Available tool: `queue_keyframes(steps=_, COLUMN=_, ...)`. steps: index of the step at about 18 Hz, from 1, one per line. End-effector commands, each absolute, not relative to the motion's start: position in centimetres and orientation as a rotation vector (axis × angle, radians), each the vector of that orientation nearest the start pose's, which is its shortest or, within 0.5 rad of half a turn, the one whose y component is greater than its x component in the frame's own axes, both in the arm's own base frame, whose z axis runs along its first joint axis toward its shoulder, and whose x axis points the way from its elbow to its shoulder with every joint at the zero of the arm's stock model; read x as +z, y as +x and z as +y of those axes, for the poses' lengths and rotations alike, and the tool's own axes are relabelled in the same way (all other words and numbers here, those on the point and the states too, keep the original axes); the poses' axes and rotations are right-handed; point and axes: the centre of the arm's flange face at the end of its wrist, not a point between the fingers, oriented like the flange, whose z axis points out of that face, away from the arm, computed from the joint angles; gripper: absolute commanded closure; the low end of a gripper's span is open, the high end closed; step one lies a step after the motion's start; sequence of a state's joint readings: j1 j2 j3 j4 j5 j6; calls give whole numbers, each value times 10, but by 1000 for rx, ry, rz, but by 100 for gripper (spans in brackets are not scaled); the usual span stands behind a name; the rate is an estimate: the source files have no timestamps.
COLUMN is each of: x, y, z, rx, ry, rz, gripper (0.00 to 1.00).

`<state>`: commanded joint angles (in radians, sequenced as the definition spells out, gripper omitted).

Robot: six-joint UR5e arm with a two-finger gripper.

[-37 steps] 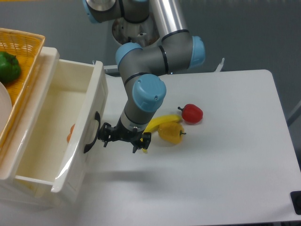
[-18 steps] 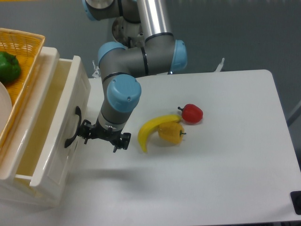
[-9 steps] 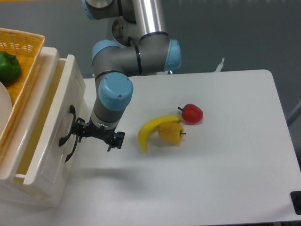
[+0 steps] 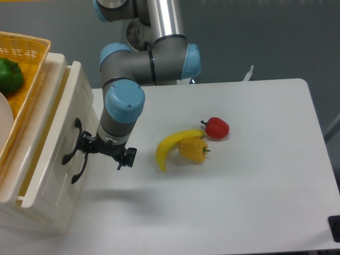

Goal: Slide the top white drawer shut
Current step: 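Continue pushing the drawer front until flush with the cabinet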

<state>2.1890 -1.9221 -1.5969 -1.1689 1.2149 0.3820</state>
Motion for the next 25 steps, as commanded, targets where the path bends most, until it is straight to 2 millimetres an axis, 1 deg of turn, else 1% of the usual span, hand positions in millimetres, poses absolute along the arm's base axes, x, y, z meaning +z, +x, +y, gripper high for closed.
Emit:
queue_keyframes(steps=2, x=326, y=-213, z=599, rx=-441, ry=-2902, rz=-324, gripper=0)
queue_keyframes(steps=11, x=325, y=-212, z=599, rx=-441, ry=-2905, rz=-323, gripper=0)
queue_keyframes(steps=14, x=326, y=-208, z=600, rx=-440, ry=-2906, rz=-311, gripper=0)
queue_keyframes(steps=25, x=326, y=-207, z=600, rx=-443, ry=-2905, rz=-313, gripper=0)
